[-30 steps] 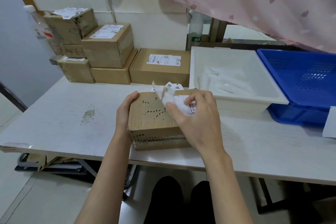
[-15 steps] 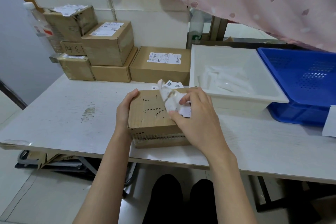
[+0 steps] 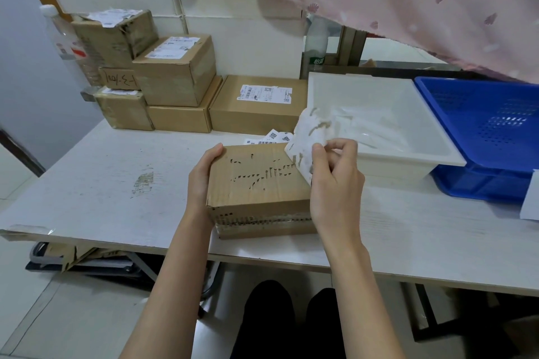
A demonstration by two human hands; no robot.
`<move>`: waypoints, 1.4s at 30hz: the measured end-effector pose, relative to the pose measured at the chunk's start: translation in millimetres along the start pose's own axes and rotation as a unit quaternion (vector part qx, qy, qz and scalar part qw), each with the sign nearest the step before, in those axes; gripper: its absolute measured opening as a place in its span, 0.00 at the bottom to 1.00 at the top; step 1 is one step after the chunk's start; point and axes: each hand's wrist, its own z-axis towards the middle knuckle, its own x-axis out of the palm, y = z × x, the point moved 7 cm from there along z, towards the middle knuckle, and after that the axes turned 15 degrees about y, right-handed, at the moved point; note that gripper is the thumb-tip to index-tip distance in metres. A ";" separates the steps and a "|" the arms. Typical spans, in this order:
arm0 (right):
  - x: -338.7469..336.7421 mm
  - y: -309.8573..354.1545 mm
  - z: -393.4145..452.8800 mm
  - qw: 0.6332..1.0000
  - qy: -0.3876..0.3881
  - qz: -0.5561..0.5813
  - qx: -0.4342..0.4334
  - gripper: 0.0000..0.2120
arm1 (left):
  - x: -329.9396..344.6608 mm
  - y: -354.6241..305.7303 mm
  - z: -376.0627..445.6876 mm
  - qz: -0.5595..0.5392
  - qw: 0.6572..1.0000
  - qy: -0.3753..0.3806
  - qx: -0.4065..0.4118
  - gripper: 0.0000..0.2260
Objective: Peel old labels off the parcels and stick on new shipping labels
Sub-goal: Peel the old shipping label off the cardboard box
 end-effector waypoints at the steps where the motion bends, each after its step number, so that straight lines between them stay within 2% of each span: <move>1: 0.1 0.7 -1.0 1.000 0.001 0.010 -0.007 0.02 | 0.3 0.1 -0.3 0.000 1.000 -0.001 -0.001 0.21; 4: -1.2 1.4 -5.2 0.999 -0.015 0.024 -0.027 0.09 | 0.3 -0.6 -1.1 0.004 1.000 -0.003 0.002 0.21; 9: -5.3 0.7 -7.0 0.998 -0.041 -0.003 -0.046 0.07 | 1.2 -0.4 -1.3 -0.001 1.000 0.002 0.000 0.20; 12: -2.9 -1.2 -3.3 0.999 -0.014 -0.023 -0.036 0.07 | 1.1 0.1 -0.9 -0.008 1.000 0.008 0.004 0.18; 16: 0.0 -2.6 -0.8 0.999 0.013 -0.032 -0.031 0.10 | 2.3 -0.4 -1.6 -0.011 1.000 0.009 0.001 0.22; 21: -0.7 -0.2 -3.5 0.999 0.002 -0.005 -0.041 0.09 | 3.6 -1.2 -3.0 -0.009 1.000 0.009 0.006 0.16; 25: 7.3 4.1 -4.4 0.997 0.059 -0.029 -0.048 0.06 | 3.0 -1.3 -1.8 -0.011 1.000 0.007 0.001 0.19; 29: 12.1 -1.0 -4.3 0.986 0.078 -0.130 -0.063 0.29 | 2.6 -1.5 -0.8 -0.010 1.000 0.008 0.006 0.15; 31: 9.7 -4.1 -3.6 0.988 0.060 -0.123 -0.068 0.33 | 3.6 -1.2 -1.3 -0.018 1.000 0.009 0.005 0.13; 35: 3.8 -4.3 -5.2 0.990 -0.005 -0.106 -0.088 0.26 | 2.9 -2.7 -1.6 -0.007 1.000 0.003 0.008 0.13; 38: 2.6 -5.0 -5.6 0.989 -0.030 -0.115 -0.092 0.23 | 2.0 -2.6 -1.2 -0.002 1.000 0.002 0.005 0.18; 42: -3.9 -5.0 -2.1 0.984 -0.066 -0.140 -0.086 0.13 | 1.0 -2.2 -0.7 -0.003 1.000 0.002 0.007 0.18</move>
